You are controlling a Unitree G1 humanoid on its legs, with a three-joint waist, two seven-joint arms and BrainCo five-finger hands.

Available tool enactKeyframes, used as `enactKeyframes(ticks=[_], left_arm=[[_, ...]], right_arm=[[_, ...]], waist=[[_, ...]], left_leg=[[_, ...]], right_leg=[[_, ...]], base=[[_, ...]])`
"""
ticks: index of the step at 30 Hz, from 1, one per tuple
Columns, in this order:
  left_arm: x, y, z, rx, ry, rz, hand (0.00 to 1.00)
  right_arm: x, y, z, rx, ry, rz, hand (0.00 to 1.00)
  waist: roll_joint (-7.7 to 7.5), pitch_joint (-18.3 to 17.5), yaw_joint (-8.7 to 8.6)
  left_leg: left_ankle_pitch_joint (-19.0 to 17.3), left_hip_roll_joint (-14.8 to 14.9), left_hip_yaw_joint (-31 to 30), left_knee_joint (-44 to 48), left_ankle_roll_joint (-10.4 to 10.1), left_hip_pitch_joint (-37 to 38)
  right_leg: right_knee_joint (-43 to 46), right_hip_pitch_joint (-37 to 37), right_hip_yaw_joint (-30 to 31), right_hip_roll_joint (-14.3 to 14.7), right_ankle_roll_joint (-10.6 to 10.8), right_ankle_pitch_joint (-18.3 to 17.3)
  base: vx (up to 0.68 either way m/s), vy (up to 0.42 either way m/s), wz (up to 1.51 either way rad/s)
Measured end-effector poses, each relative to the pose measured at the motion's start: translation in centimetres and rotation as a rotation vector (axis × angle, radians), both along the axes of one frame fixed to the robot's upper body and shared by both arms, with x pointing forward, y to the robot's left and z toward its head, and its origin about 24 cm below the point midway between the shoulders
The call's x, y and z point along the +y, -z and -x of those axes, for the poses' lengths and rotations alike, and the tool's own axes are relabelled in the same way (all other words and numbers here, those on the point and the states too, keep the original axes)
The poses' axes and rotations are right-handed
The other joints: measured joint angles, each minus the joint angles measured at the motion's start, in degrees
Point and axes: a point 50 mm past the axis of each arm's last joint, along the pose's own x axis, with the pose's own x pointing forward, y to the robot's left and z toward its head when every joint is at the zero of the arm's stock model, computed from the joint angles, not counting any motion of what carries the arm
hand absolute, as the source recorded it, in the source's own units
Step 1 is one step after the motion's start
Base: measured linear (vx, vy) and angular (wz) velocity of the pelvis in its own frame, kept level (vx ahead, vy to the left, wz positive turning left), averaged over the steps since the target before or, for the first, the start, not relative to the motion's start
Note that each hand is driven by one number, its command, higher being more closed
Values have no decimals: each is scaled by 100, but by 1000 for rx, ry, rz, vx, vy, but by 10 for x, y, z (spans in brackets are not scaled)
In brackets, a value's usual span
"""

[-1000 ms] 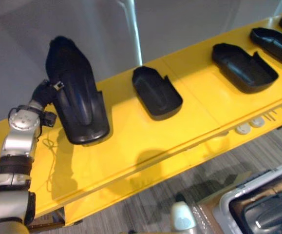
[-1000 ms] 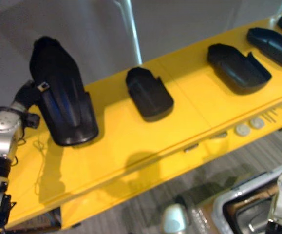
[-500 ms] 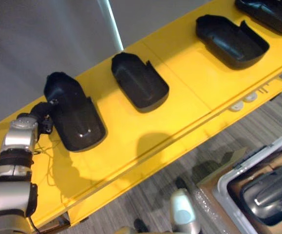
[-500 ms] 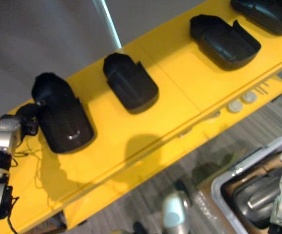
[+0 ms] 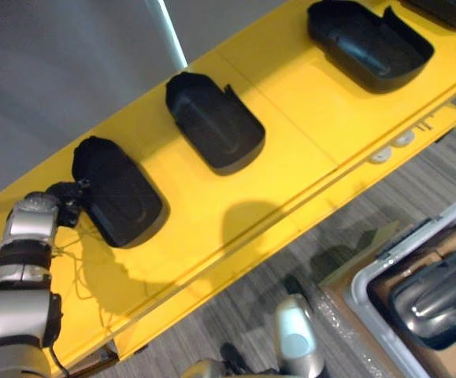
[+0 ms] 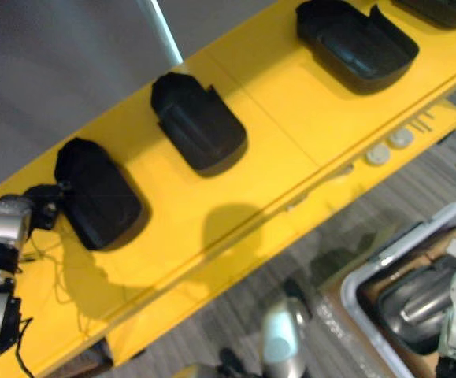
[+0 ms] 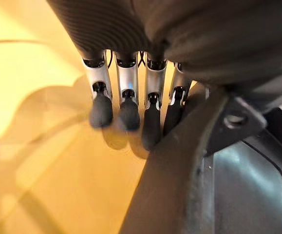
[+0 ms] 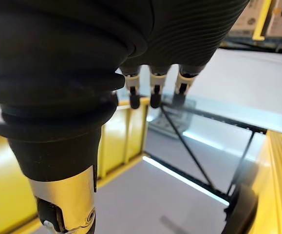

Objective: Walk over and take plastic housings, then place them on the shelf

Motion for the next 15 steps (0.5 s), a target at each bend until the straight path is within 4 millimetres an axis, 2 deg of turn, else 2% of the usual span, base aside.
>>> enactKeyframes(ticks=[5, 8, 13, 15], left_arm=[[-2, 0, -1, -1, 9, -41, 0], [-2, -7, -4, -58, 7, -100, 0], [0, -49, -9, -204, 56, -240, 0], [-4, -58, -10, -244, 86, -263, 0]], right_arm=[[0, 1, 0, 11, -18, -7, 0], [1, 4, -3, 29, -53, -19, 0], [11, 11, -6, 59, -163, -20, 0], [13, 15, -7, 70, -184, -38, 0]], waist=[[6, -3, -18], [13, -7, -8], [48, -34, 49], [85, -115, 111]], left_leg=[[-37, -5, 7, 76, 31, -13], [-37, 14, -1, 76, 31, 2], [-35, 33, -149, 54, 33, -4], [-35, 67, -198, 44, 33, -4]], right_leg=[[-207, 106, 2, -29, 35, 125], [-388, 222, -10, -26, 36, 224], [-648, 431, -168, -62, 42, 334], [-753, 529, -271, -65, 35, 354]], base=[[0, 0, 0], [0, 0, 0], [8, 3, 10], [31, -17, 25]])
